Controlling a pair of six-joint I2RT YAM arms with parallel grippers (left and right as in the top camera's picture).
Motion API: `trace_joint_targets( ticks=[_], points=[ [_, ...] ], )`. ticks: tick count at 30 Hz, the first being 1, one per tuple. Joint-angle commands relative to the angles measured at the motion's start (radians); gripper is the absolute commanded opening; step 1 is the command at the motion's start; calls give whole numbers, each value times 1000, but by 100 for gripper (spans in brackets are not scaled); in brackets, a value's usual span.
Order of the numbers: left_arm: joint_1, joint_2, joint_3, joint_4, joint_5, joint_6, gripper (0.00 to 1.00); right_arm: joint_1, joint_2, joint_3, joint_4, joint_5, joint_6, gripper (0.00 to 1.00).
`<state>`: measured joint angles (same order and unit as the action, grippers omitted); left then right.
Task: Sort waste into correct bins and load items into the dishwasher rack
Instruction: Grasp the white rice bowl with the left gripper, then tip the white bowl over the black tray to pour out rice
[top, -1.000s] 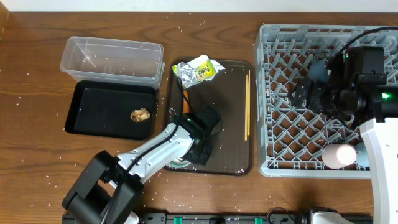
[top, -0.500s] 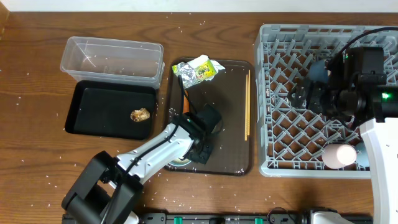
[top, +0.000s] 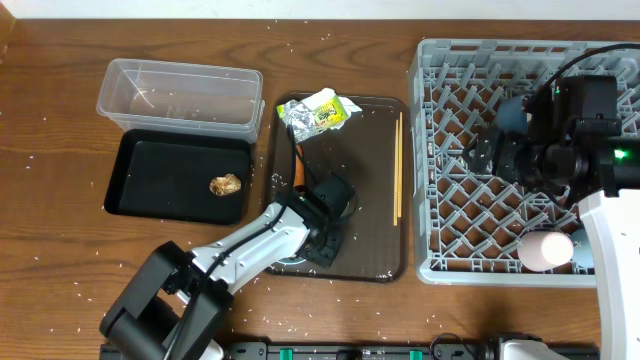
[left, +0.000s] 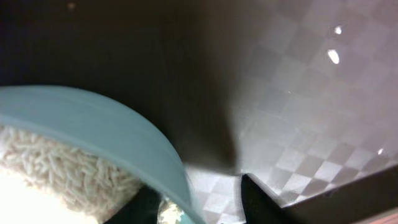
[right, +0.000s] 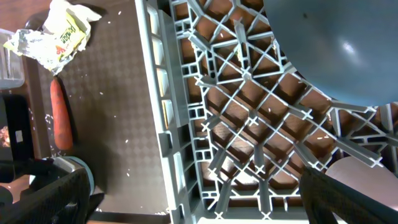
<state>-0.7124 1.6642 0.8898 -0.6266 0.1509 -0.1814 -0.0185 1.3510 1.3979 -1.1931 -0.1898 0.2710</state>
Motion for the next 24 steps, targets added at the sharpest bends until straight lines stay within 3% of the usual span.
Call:
trace_joint_targets(
  ticks=[1,2,7,15,20,24],
  points=[
    [0,16,-14,-2,-6,2,13,-8,-4,8,-6,3,12,99],
    [0,16,-14,0,-5,2,6,-8,-4,8,-8,3,12,99],
    [0,3,4,-24,-5,2,6,-8,-4,8,-7,3,12,99],
    [26,-193,261,-286,2,-20,6,-8,-4,8,-8,3,12,99],
    [166,-374,296,-259,51,-82,6,-8,-4,8,-10,3,12,99],
    [378,-449,294,-288,108,-103,6,-8,-4,8,-20,3,12,99]
  ],
)
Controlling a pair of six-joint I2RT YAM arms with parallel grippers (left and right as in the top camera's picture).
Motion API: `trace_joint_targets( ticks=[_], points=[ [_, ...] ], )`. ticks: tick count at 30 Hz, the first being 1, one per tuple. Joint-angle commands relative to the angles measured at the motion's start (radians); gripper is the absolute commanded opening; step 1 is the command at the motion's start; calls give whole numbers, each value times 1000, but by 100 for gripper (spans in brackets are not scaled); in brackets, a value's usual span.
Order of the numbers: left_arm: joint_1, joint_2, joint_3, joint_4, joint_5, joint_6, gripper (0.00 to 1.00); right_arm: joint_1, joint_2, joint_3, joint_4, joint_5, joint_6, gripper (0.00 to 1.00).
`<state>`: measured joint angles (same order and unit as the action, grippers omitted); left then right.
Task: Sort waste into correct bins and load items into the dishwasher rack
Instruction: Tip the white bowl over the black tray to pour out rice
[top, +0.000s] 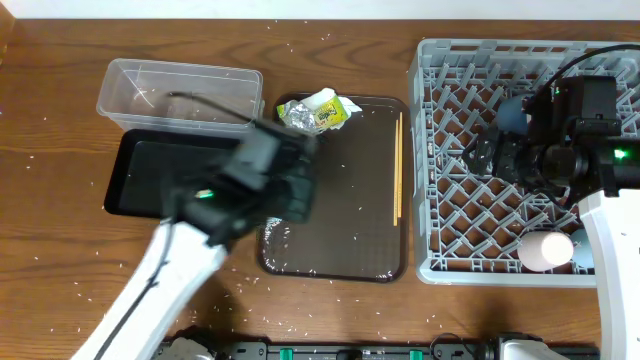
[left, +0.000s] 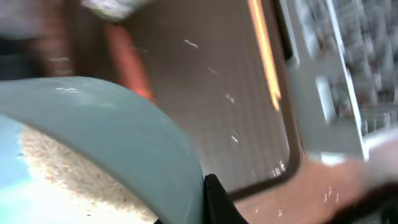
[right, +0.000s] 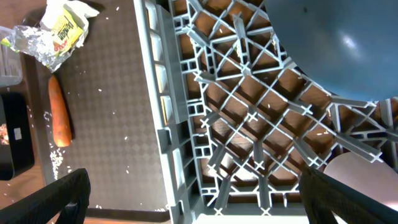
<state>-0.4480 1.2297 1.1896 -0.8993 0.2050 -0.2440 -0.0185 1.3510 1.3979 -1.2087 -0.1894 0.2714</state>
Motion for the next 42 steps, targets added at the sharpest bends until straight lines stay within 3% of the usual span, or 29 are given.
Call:
trace_joint_targets(
  ticks=[1,6,10,18,22,30,42],
  points=[
    [173,-21,-8,-11,105,-26,6,-8,-4,8,-6,3,12,99],
    [496,0,-46,108,449,95,6,-8,-4,8,-7,3,12,99],
    [682,68,-108,233,668,121,6,-8,-4,8,-10,3,12,99],
    [831,282,-222,640,1197,139,6,-8,-5,8,-22,2,12,99],
    [872,364,-227,691,1356,158,6,-8,-5,8,-39,3,11,99],
    [980,375,-246,560,1366,356,6,-8,-5,8,-59,3,1,99],
    [1024,375,-352,562,1366,484,6,-8,-5,8,-52,3,1,99]
  ],
)
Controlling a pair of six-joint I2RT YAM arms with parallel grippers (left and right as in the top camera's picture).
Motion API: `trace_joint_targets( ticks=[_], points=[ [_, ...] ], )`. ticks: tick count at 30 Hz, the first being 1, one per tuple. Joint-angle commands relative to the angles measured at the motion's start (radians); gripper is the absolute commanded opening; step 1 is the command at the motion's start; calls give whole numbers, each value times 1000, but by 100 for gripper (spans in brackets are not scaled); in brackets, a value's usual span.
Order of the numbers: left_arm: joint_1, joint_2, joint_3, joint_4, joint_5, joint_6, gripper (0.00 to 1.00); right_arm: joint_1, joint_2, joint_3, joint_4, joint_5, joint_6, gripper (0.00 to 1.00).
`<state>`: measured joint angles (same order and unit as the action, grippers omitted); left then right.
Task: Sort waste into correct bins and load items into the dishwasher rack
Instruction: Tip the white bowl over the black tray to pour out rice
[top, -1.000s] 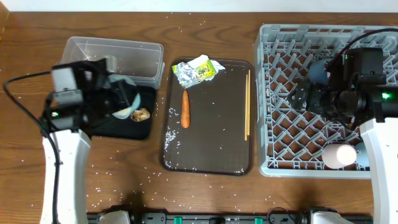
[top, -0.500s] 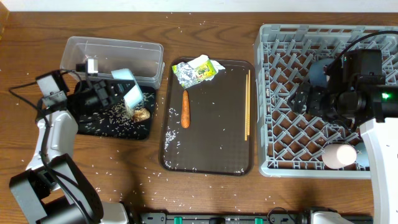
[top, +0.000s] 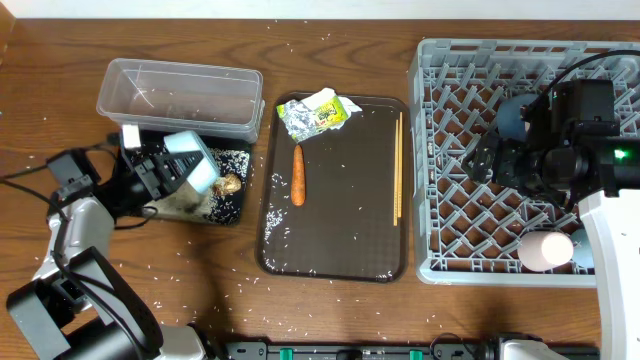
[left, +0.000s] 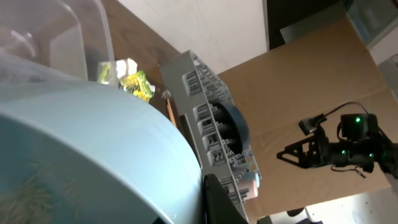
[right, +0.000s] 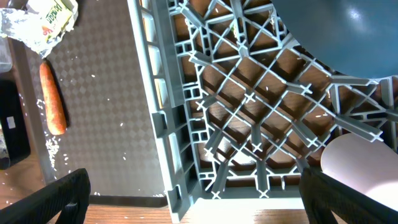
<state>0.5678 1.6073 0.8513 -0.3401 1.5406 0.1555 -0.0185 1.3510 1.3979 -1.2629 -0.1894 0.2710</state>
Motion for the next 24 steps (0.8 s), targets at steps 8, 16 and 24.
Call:
trace_joint_targets(
  ticks=[8,16,24],
  points=[
    [10,-2,-15,20,12,121,6,-8,-5,8,-2,2,2,99],
    [11,-2,-21,13,32,117,6,-8,-5,8,-1,3,2,99],
    [-6,-6,-26,6,-194,26,6,-8,-5,8,1,3,2,99]
  ],
)
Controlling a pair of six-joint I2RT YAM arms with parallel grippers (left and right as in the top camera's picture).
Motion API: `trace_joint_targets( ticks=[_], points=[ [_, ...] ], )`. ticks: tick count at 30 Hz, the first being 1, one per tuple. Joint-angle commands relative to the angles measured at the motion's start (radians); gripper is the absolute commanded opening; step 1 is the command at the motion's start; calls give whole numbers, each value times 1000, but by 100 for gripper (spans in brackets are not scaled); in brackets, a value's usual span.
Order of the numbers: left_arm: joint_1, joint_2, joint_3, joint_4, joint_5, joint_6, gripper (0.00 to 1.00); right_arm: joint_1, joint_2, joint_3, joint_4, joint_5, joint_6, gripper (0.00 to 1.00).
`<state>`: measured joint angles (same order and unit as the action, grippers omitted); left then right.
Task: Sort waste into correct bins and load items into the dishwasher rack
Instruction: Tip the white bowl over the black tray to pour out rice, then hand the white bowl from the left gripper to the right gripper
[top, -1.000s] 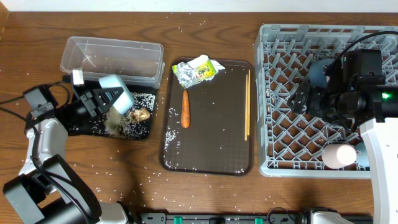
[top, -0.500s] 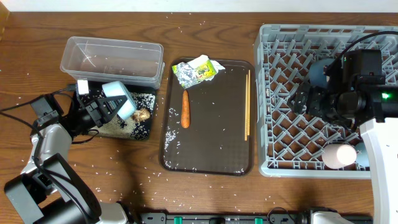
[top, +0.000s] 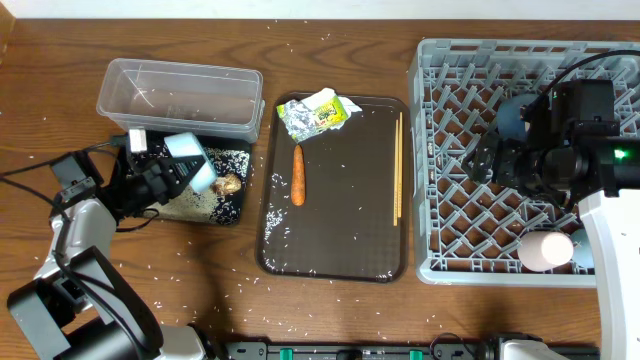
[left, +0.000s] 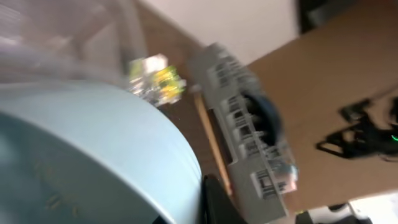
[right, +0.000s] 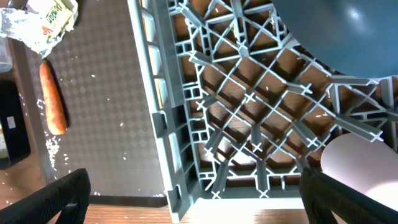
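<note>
My left gripper (top: 172, 172) is shut on the rim of a light blue bowl (top: 190, 158), held tilted over the black tray (top: 235, 214). In the left wrist view the bowl (left: 93, 155) fills the frame, with one dark finger (left: 214, 200) against its rim and only a few grains inside. White rice (top: 222, 160) and a brown food scrap (top: 228, 185) lie in the black tray. My right gripper (right: 196, 202) hangs open above the grey dishwasher rack (top: 430, 200), holding nothing.
The brown tray (top: 340, 250) holds a carrot (top: 297, 175), a crumpled wrapper (top: 318, 112) and chopsticks (top: 398, 165). A clear plastic bin (top: 180, 95) stands behind the black tray. In the rack sit a dark blue bowl (right: 336, 37) and a pink cup (top: 545, 250). Rice grains are scattered over the table.
My left gripper has shifted a little with the tilted bowl, still over the black tray. The right arm and everything on the brown tray are where they were.
My left gripper was first at the bowl of rice on the brown tray's near left corner. Then it held the bowl raised near the tray's left edge. Later the bowl was tipped over the black tray, where rice now lies. The right gripper stayed open over the rack.
</note>
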<state>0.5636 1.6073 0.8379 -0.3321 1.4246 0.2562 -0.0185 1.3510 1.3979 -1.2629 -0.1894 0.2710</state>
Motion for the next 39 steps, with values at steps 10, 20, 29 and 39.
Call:
trace_joint_targets(
  ticks=[10,20,29,39],
  points=[
    [1,-6,-16,27,86,13,6,-8,-5,8,7,6,2,99],
    [-10,-6,-24,44,142,-25,6,-8,-5,8,2,6,-7,99],
    [-126,-124,-11,61,147,-174,6,-7,-5,8,13,-3,-15,99],
    [-555,-315,16,740,-48,-746,6,-11,-5,8,26,-24,-40,99]
  ],
)
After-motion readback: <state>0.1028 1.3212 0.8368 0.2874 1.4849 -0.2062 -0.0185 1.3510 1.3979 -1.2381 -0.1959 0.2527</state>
